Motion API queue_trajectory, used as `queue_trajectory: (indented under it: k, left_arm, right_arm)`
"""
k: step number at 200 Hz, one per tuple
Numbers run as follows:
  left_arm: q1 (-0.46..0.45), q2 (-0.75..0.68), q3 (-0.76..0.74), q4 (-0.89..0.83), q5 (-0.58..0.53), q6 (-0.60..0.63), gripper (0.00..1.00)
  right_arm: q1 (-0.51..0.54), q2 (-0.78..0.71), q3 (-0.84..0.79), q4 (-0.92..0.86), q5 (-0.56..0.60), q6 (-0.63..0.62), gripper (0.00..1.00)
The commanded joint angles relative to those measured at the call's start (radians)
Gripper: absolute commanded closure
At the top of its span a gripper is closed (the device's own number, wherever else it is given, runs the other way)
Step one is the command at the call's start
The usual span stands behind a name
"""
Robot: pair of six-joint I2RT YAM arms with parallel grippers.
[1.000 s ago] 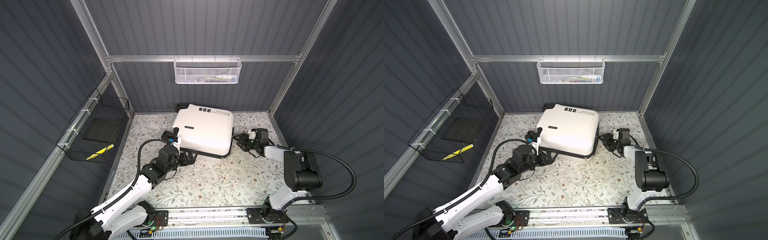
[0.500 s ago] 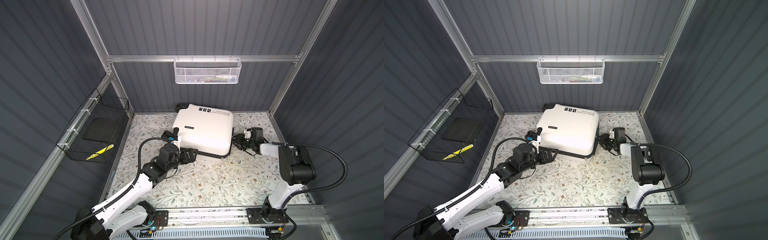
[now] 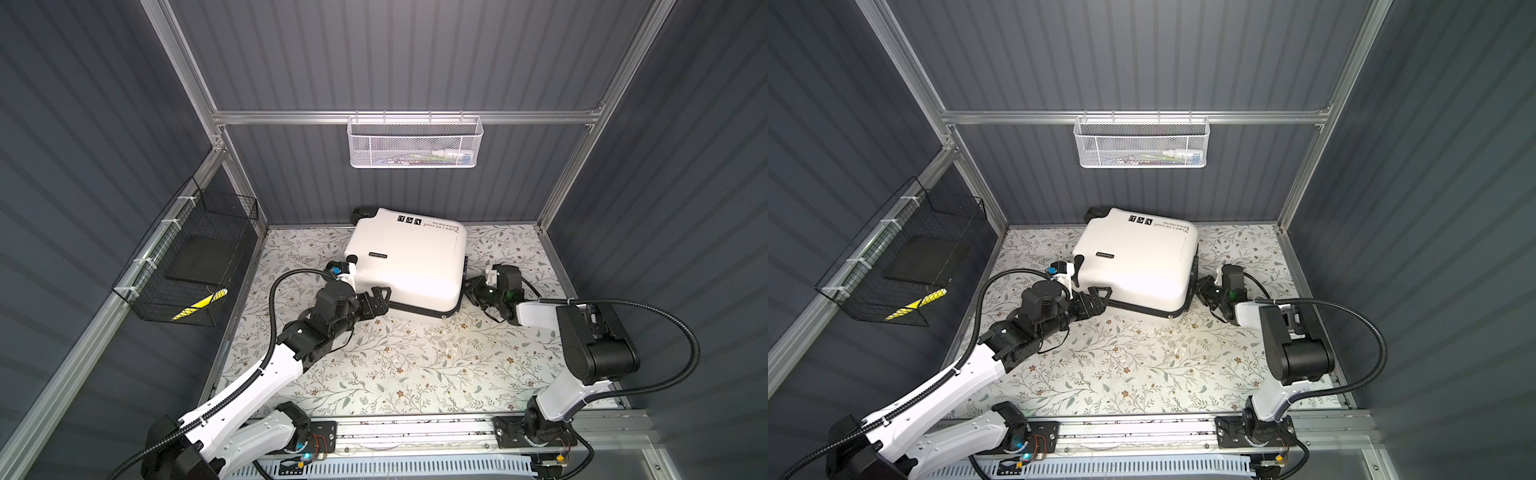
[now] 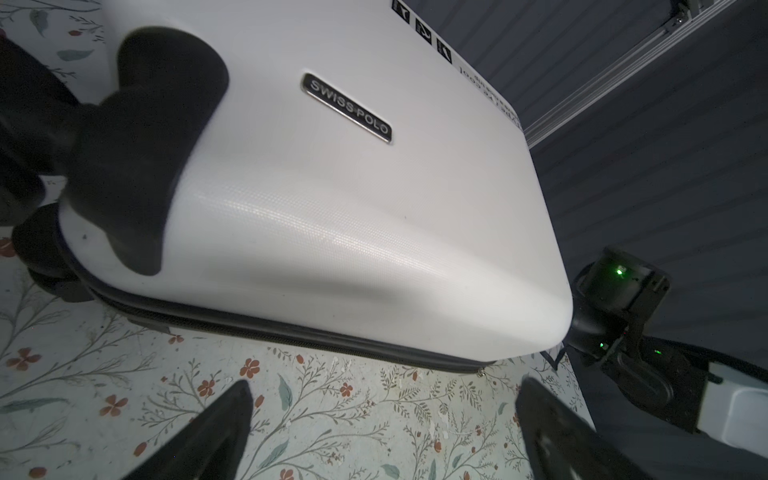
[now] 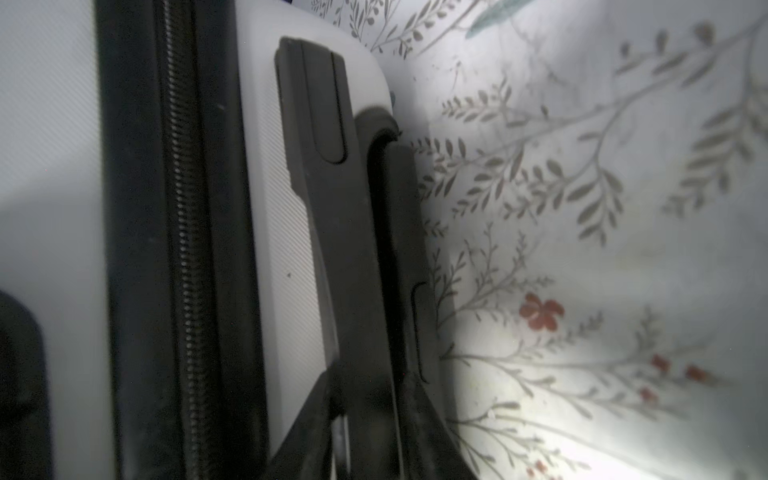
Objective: Pack the luggage
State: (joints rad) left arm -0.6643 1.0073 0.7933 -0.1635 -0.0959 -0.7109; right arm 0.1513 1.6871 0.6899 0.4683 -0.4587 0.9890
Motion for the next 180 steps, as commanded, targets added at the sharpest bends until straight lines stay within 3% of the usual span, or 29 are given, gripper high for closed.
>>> queue_trajectory:
  k: [1,59,75,95,115,136,156,180]
  left_arm:
    - [0.031,-0.036,0.035,-0.072,-0.063,-0.012,0.00]
    - [0.158,-0.097,0.000,-0.115,-0.025,-0.027,0.00]
    - [0.193,-0.124,0.000,-0.137,-0.029,-0.018,0.00]
    - [0.216,-0.145,0.016,-0.175,-0.045,-0.002,0.00]
    - [0.242,-0.141,0.030,-0.205,-0.040,0.009,0.00]
    - [0.286,-0.119,0.035,-0.201,0.005,0.009,0.00]
    - [0.336,-0.088,0.037,-0.183,0.064,0.017,0.00]
    - [0.395,-0.050,0.042,-0.150,0.142,0.030,0.00]
  right_arm:
    - [0.109,-0.006,-0.084,-0.024,-0.027,0.036,0.72]
    - [0.277,-0.165,-0.253,0.031,-0.001,0.073,0.70]
    - [0.276,-0.289,-0.301,-0.025,0.002,0.063,0.56]
    - [0.267,-0.485,-0.278,-0.272,0.060,-0.033,0.36]
    - [0.209,-0.647,-0.194,-0.487,0.097,-0.130,0.23]
    - [0.074,-0.686,-0.063,-0.609,0.058,-0.201,0.13]
    - [-0.061,-0.617,0.089,-0.639,-0.026,-0.226,0.07]
    - [-0.131,-0.432,0.310,-0.658,-0.113,-0.247,0.04]
